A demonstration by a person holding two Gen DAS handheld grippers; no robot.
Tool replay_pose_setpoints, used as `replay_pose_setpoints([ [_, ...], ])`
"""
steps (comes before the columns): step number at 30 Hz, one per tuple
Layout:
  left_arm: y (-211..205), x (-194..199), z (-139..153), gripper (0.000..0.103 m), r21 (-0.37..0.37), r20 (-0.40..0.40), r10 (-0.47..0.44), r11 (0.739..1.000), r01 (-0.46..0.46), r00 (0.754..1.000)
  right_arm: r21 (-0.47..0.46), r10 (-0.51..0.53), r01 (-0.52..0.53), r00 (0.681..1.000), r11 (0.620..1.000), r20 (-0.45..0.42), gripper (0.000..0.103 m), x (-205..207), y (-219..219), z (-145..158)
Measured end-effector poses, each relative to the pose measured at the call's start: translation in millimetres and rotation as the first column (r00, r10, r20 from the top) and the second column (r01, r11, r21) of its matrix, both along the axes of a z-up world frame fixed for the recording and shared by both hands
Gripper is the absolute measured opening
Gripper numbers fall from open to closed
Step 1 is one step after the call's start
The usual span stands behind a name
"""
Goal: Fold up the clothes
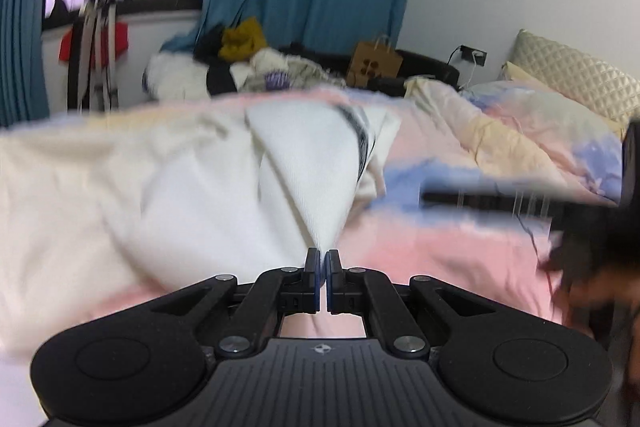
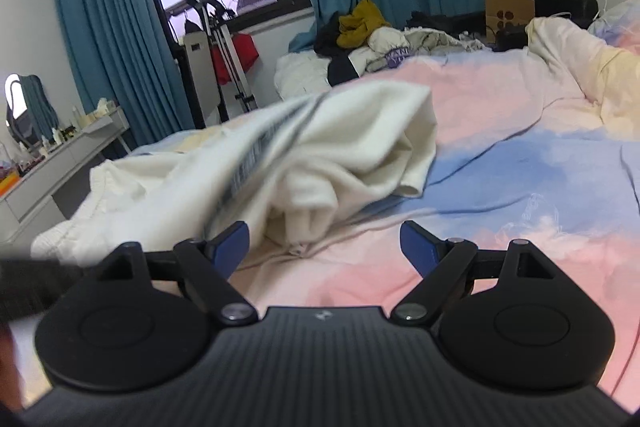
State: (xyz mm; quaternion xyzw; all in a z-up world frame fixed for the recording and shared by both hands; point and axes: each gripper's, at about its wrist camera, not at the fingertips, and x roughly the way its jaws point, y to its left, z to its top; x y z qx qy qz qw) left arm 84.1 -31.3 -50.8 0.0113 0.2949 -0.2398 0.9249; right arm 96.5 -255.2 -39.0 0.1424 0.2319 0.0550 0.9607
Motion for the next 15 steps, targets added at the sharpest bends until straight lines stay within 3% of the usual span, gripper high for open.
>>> replay_pose_setpoints([
  [3,10.1,-12.5,-37.3,0.002,-0.001,-0.029,0.021,1.000,-0.021,0.999,0.011,0.011,-0.011,1.000,1.000,0.009,0.084,-2.1,1.8,0.8],
  [7,32.9,-15.2,-63.9,0.000,-0.030,-0.078,0.080,0.996,-0.082,0.994,0.078,0.045,-0.047,0.999,0.996,0.023,0.084,-1.2,-2.0,-0.1],
  [10,42.1,-13.5,-66.1,0.000,-0.050,-0.088,0.107,0.992,-0.112,0.990,0.144,0.067,-0.071,0.997,0.987,0.035,0.084,3.5,-3.7,-2.2],
  [15,50.5,-18.5,-55.8,0.001,-0.114,-0.070,0.122,0.985,-0.129,0.990,0.165,0.040,-0.049,0.998,0.985,0.055,0.084,12.2,0.4,-2.9],
])
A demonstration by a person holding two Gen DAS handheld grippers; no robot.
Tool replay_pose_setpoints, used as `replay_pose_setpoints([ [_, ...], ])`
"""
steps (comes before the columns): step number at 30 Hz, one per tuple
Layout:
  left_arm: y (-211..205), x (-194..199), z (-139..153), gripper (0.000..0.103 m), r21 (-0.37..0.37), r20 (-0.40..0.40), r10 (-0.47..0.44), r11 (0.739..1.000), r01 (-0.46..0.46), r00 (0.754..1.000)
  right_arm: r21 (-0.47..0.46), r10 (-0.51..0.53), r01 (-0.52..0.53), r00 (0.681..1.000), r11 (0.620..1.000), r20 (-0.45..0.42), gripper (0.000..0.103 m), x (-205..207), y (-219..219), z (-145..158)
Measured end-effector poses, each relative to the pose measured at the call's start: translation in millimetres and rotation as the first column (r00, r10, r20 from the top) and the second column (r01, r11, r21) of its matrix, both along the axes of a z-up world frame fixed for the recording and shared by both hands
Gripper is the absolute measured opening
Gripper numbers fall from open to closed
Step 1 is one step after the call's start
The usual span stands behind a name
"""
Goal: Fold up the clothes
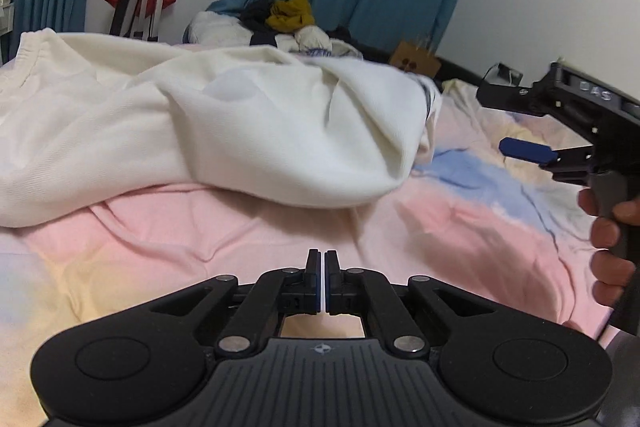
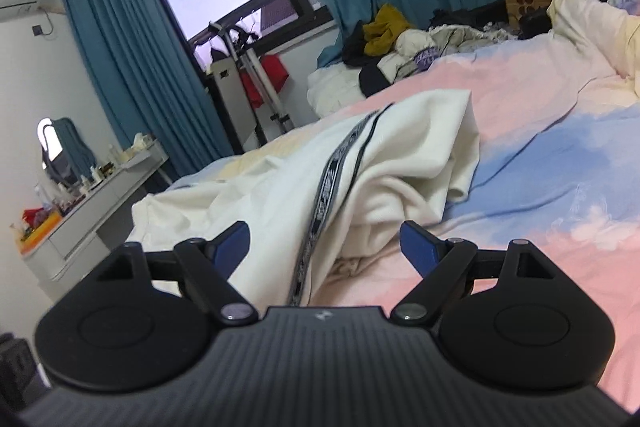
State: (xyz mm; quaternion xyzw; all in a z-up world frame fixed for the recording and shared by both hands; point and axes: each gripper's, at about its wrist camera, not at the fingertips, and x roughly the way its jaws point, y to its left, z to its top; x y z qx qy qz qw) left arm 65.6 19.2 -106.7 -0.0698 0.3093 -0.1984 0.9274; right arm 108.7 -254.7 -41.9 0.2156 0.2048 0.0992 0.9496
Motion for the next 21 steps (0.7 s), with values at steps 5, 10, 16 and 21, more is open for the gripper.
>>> replay_pose_setpoints([
  [5,-4.4,-3.2,7.7,0.008,-0.028,0.007,0.016,0.999,-0.016,1.000,0.058,-0.067,0.064,0.997,0.996,0.045,0.084,2.4,-5.7,5.1],
  [10,-7.9,0.4,8.9,0.008,-0.030,0.013,0.008,1.000,-0.007,1.000,0.010,-0.034,0.032,0.971,0.999,0.235,0.084,21.5,3.6,43.1],
  [16,-4.0,6.2,12.5,0.010,-0.057,0.028,0.038,0.998,-0.036,0.999,-0.003,0.014,-0.013,0.990,1.000,0.139,0.084,101.3,-3.2,41.0],
  [21,1.0,23.3,0.6,0.011,-0.059,0.063,0.042,0.998,-0.039,0.997,-0.081,-0.005,0.003,1.000,0.997,-0.022,0.081,167.0,-1.1,8.0],
])
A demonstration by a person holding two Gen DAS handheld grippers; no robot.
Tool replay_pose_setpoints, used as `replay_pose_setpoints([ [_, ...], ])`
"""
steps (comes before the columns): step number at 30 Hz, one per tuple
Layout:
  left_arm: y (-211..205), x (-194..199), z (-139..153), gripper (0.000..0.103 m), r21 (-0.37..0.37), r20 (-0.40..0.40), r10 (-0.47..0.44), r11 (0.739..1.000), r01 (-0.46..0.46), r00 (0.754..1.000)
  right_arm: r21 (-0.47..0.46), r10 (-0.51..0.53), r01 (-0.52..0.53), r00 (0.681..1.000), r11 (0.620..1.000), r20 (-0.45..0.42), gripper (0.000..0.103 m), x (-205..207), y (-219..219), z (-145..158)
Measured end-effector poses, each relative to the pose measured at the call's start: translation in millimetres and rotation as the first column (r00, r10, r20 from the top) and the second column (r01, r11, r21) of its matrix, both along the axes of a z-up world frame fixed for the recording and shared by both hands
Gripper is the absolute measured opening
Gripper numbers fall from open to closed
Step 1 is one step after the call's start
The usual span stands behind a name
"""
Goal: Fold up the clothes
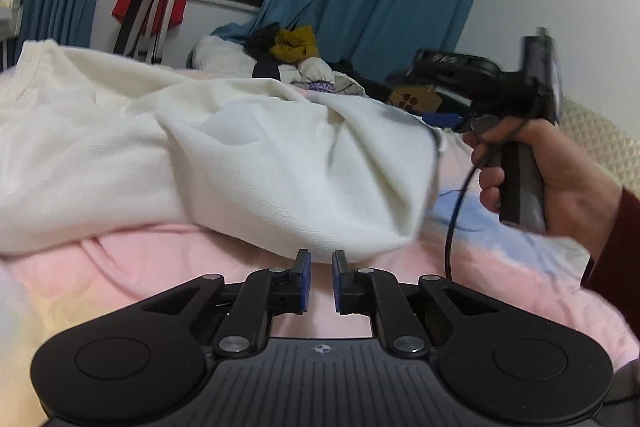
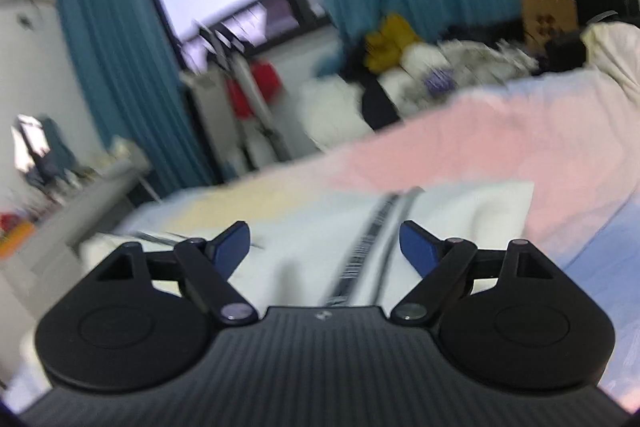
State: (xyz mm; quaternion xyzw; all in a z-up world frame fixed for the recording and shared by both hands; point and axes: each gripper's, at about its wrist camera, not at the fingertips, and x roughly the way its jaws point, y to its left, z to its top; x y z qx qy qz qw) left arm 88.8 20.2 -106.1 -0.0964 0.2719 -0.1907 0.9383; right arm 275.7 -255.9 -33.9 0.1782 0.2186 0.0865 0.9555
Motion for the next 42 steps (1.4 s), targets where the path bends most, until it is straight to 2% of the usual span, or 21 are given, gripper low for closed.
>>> replay_pose_setpoints([
  [3,9.9,15.4,-10.3,0.010,-0.052,-0.045,0.024,0.998,-0.026,0.999,0.044,-0.033,0.034,0.999,0.998,-0.030,0.069,19.7,-11.6,-19.9],
  [5,12.3,20.5,-13.9,0.011,-0.070,-0.054,0.020,0.997,-0.024,0.998,0.114,-0.045,0.050,0.998,0.992,-0.045,0.047,26.2,-24.3,-32.6],
  [6,13.2,22.8,-15.4,0.011,-0.076,-0.057,0.018,0.997,-0.023,0.998,0.159,-0.050,0.058,0.997,0.986,-0.053,0.028,27.5,-31.7,-38.2],
  [8,13.9,25.9,-15.1,0.010,-0.070,-0.050,0.021,0.997,-0.025,0.999,0.235,-0.058,0.069,0.997,0.970,-0.052,0.006,26.4,-43.8,-46.0],
  [14,25.8,17.5,4.2,0.011,-0.099,-0.017,0.059,0.993,-0.060,0.998,0.237,-0.050,0.039,0.998,0.971,0.040,0.006,3.0,-51.0,-18.5],
  [17,39.0,3.6,16.9,0.014,-0.154,-0.024,0.084,0.984,-0.086,0.996,0.234,-0.069,0.053,0.996,0.971,0.064,0.006,-15.5,-55.7,-2.0],
  [19,50.6,-7.2,26.4,0.020,-0.218,-0.027,0.109,0.970,-0.112,0.994,0.234,-0.088,0.069,0.994,0.970,0.071,0.006,-34.7,-59.1,6.0],
  [21,65.2,-18.8,36.7,0.023,-0.273,-0.029,0.169,0.947,-0.171,0.985,0.249,-0.105,0.080,0.990,0.965,0.090,0.006,-56.7,-63.1,14.8],
  [23,86.5,-28.8,46.0,0.025,-0.321,-0.048,0.267,0.908,-0.268,0.962,0.261,-0.143,0.103,0.980,0.960,0.138,0.003,-83.6,-69.5,27.7],
  [24,99.9,-32.9,47.8,0.033,-0.348,-0.069,0.316,0.881,-0.320,0.946,0.263,-0.168,0.119,0.970,0.957,0.173,0.003,-99.6,-72.9,36.3],
  [25,113.7,-36.9,49.2,0.049,-0.370,-0.094,0.369,0.849,-0.377,0.924,0.266,-0.194,0.135,0.959,0.954,0.207,0.003,-115.6,-76.3,44.8],
  [27,143.6,-44.7,48.7,0.061,-0.380,-0.160,0.503,0.763,-0.523,0.850,0.265,-0.233,0.164,0.938,0.950,0.257,0.003,-147.2,-83.8,57.2],
  [29,174.7,-47.0,40.0,0.063,-0.420,-0.244,0.585,0.655,-0.628,0.774,0.258,-0.232,0.167,0.941,0.952,0.245,0.003,-168.5,-88.3,54.4],
  [31,203.1,-45.4,29.4,0.066,-0.459,-0.336,0.628,0.542,-0.704,0.702,0.302,-0.220,0.160,0.960,0.940,0.175,0.004,-179.9,-93.5,38.1],
  [32,213.7,-41.2,23.0,0.068,-0.475,-0.379,0.633,0.492,-0.729,0.675,0.324,-0.212,0.158,0.967,0.933,0.139,0.004,-185.5,-96.2,29.9],
  [34,227.1,-26.0,12.0,0.068,-0.481,-0.434,0.634,0.438,-0.759,0.641,0.365,-0.188,0.158,0.981,0.918,0.046,0.004,-185.2,-96.0,13.5],
  [35,233.1,-18.1,6.8,0.068,-0.486,-0.456,0.629,0.417,-0.768,0.630,0.364,-0.177,0.154,0.984,0.919,0.032,0.004,-182.7,-93.2,10.4],
  [39,248.0,16.3,-8.8,0.060,-0.540,-0.476,0.575,0.406,-0.738,0.665,0.326,-0.146,0.127,0.989,0.937,0.034,0.004,-169.2,-78.5,1.6],
  [41,252.4,24.7,-8.5,0.040,-0.537,-0.472,0.567,0.422,-0.730,0.675,0.368,-0.125,0.110,0.992,0.923,0.016,0.004,-158.8,-77.1,-9.3],
  [42,254.7,28.9,-8.4,0.025,-0.536,-0.469,0.563,0.430,-0.727,0.680,0.404,-0.115,0.107,0.993,0.908,-0.004,0.004,-151.9,-77.3,-16.5],
])
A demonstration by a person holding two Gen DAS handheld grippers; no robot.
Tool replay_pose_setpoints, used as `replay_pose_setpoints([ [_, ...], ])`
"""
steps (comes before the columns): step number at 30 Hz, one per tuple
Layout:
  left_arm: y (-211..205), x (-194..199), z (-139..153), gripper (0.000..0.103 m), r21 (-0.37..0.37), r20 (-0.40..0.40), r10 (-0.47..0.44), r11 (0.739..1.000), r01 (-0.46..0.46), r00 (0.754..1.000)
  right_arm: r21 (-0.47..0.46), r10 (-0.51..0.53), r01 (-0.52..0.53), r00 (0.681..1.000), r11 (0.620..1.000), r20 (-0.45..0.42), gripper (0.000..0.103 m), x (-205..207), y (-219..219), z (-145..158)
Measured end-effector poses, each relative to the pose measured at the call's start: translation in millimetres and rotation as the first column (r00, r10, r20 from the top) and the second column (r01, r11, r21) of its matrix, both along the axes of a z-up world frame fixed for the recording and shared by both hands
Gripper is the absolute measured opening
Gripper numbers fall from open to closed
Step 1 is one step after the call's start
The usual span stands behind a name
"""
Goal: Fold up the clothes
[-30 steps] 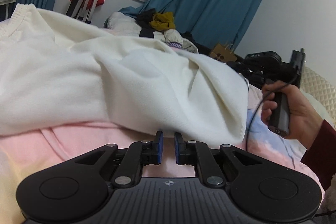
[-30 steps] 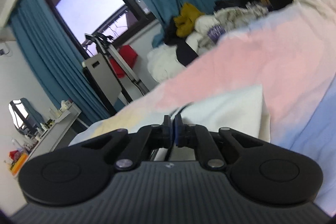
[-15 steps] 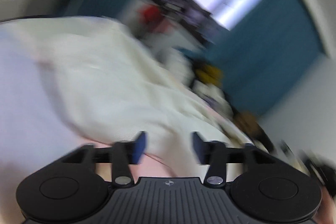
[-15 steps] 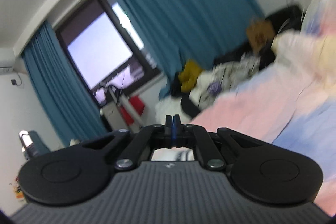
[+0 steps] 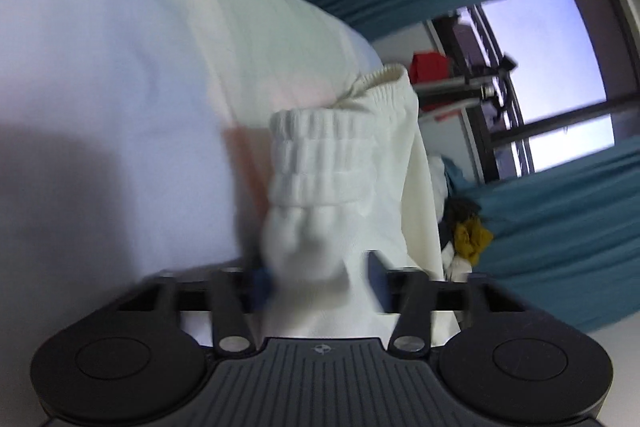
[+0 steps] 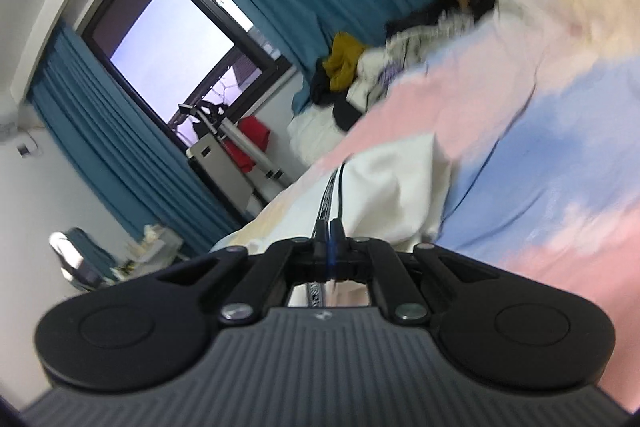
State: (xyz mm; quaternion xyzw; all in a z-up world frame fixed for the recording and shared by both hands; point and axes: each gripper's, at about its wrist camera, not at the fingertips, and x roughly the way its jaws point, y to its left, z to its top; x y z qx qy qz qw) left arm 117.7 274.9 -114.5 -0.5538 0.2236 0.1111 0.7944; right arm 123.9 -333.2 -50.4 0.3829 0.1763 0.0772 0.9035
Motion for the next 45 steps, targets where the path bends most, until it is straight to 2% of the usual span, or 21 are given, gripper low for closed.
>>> replay_pose_setpoints([
  [3,7.3,10.3,2.5,0.019,0.011,0.004,-0.022,1.000,0.021,1.000,0.070,0.013,-0.011,1.000,0.997,-0.017,0.004,16.0,1.7,-11.4],
  [9,35.1,-27.0,57.2,0.013,0.037,0.074,0.022,0.999,-0.024,0.997,0.000,0.022,-0.022,1.000,1.000,-0.002,0.004,20.2,16.1,-6.9],
  [13,59.5,-59.3,81.2,0.014,0.072,0.079,0.047,0.996,-0.053,0.996,-0.013,0.027,-0.027,0.999,1.000,0.024,0.004,14.8,15.4,-0.7],
  [17,75.5,-87.9,63.3,0.014,0.086,0.021,0.063,0.994,-0.065,0.998,-0.005,0.033,-0.033,0.999,0.999,0.019,0.005,18.2,14.4,1.2],
  [20,90.3,-106.0,38.6,0.014,-0.024,-0.050,0.062,0.998,-0.064,0.997,-0.031,0.039,-0.038,0.999,0.999,0.014,0.005,32.9,18.0,7.6],
  [21,94.5,-109.9,35.5,0.015,-0.036,-0.060,0.061,0.997,-0.063,0.996,-0.046,0.046,-0.045,0.999,0.998,0.020,0.005,38.5,20.5,10.8],
  [26,94.9,-101.3,37.0,0.016,0.023,-0.077,0.044,0.999,-0.042,0.996,-0.109,0.055,-0.051,0.998,0.993,0.029,0.006,69.5,35.2,17.3],
  [30,89.3,-99.7,33.8,0.017,0.089,-0.143,0.034,0.996,-0.021,0.989,-0.201,0.050,-0.045,0.999,0.979,0.021,0.006,93.5,47.0,15.4],
  [32,86.4,-92.0,36.7,0.018,0.120,-0.158,0.035,0.993,-0.016,0.987,-0.214,0.043,-0.039,0.999,0.976,0.014,0.006,104.2,49.3,12.3],
  [35,82.4,-90.3,39.4,0.018,0.118,-0.163,0.052,0.992,-0.033,0.985,-0.220,0.005,-0.009,1.000,0.975,-0.019,0.008,116.7,47.6,5.5],
  [36,81.5,-90.3,39.4,0.018,0.119,-0.165,0.054,0.992,-0.035,0.985,-0.215,-0.014,0.004,0.999,0.977,-0.046,0.014,119.6,47.3,1.8],
  [38,79.7,-84.8,39.0,0.019,0.131,-0.172,0.055,0.991,-0.033,0.984,-0.197,-0.034,0.015,0.995,0.980,-0.093,0.043,122.3,47.4,-6.7],
  [39,78.9,-84.3,38.6,0.019,0.139,-0.175,0.055,0.990,-0.031,0.983,-0.195,-0.034,0.014,0.995,0.981,-0.099,0.070,123.8,49.4,-9.5],
  [40,78.0,-83.7,38.3,0.020,0.146,-0.179,0.055,0.989,-0.029,0.982,-0.203,-0.021,0.003,0.996,0.979,-0.088,0.084,124.8,52.1,-10.7],
  [42,77.2,-82.7,37.6,0.020,0.155,-0.184,0.057,0.987,-0.029,0.981,-0.225,-0.003,-0.013,0.997,0.974,-0.072,0.084,126.9,55.7,-13.9],
  [45,79.5,-82.4,36.9,0.020,0.161,-0.185,0.061,0.986,-0.031,0.981,-0.267,0.020,-0.045,0.995,0.963,-0.097,0.085,136.3,62.5,-16.9],
])
